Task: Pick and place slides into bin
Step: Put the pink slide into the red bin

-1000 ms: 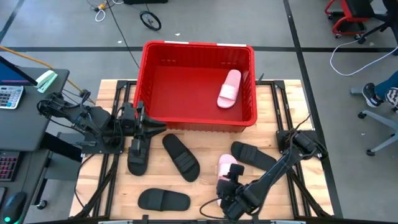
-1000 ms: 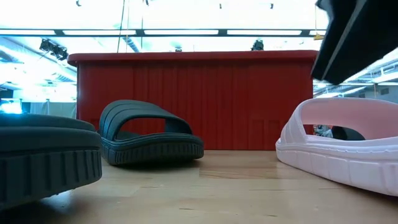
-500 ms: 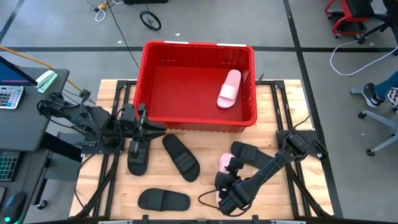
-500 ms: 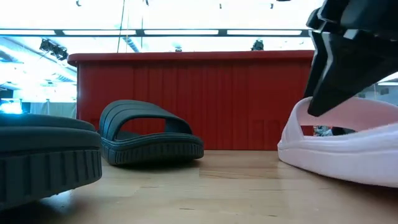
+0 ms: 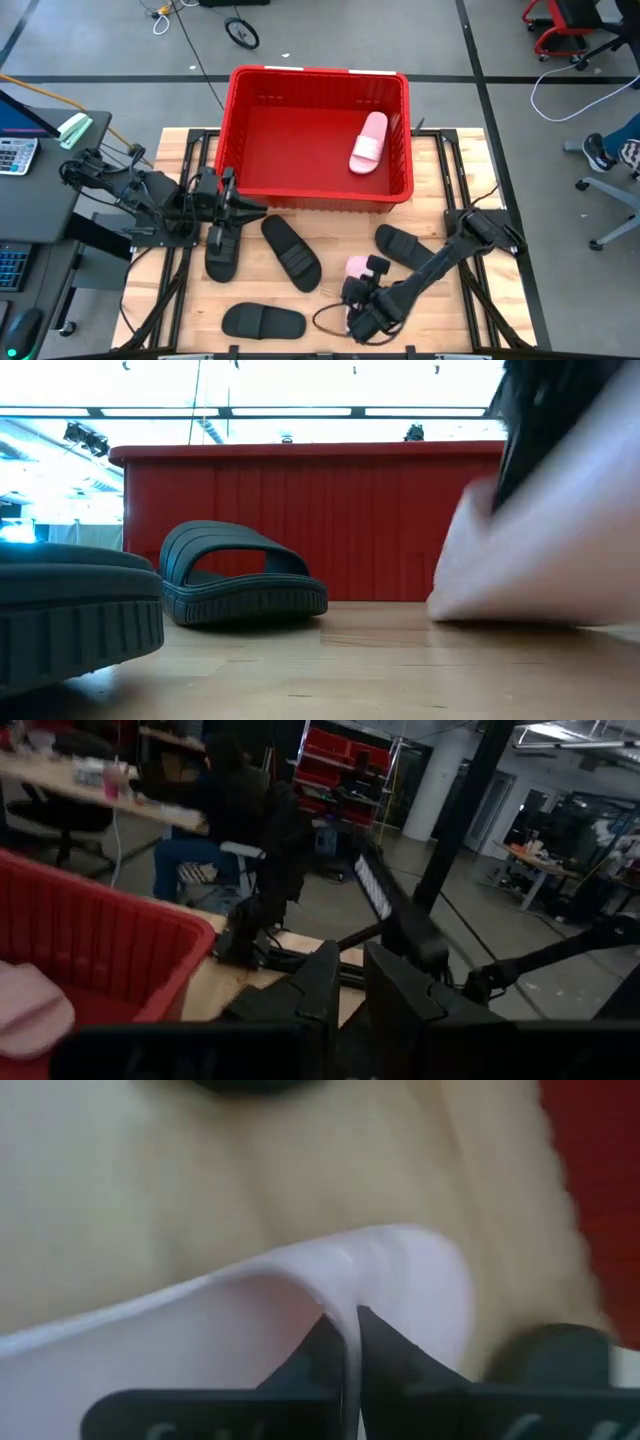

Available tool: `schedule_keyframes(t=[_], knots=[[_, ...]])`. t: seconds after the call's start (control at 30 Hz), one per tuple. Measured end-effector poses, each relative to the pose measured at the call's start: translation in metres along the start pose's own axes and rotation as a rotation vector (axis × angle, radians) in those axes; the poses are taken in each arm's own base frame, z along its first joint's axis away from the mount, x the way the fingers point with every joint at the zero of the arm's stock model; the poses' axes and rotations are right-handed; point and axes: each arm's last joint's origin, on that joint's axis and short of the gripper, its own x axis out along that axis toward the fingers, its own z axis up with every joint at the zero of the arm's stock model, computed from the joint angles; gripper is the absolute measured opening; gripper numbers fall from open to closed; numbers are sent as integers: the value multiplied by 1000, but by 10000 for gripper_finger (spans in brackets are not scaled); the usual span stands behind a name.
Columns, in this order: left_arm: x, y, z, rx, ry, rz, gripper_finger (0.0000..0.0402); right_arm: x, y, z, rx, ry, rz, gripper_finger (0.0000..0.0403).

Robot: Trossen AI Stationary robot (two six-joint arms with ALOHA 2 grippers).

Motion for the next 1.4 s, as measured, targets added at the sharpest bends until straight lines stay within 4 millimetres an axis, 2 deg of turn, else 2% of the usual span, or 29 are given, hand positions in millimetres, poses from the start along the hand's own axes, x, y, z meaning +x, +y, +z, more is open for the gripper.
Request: schedule_keyframes(t=[0.07,0.17,0.3,0.37,0.43,0.53,0.63,0.73,0.87,1.0,1.2,1.4], knots=[[0,0,-1,-29,7,2,50,-29,-1,6,16,-46,77,12],[0,0,-3,-95,34,-17,48,-83,-9,15,-7,-172,198,10],[1,0,-6,-257,108,-82,56,-154,-24,24,-156,-468,274,9],[5,0,-11,-331,151,-90,64,-185,-36,29,-254,-626,240,9],[10,-2,-17,-362,189,-76,74,-209,-48,37,-359,-760,135,9],[18,-5,-23,-371,239,-114,96,-229,-63,54,-532,-859,-24,9],[34,-6,-32,-385,300,-138,124,-230,-71,72,-661,-873,-131,9],[47,-6,-41,-432,340,-131,157,-217,-74,86,-736,-833,-213,9],[59,-1,-43,-500,339,-125,196,-196,-71,92,-910,-756,-312,9],[62,9,-36,-514,286,-101,222,-185,-66,91,-1029,-719,-294,9],[68,26,-28,-561,272,-93,230,-176,-66,92,-1070,-674,-299,9],[82,39,-42,-548,353,-18,223,-166,-76,102,-1069,-627,-323,9]])
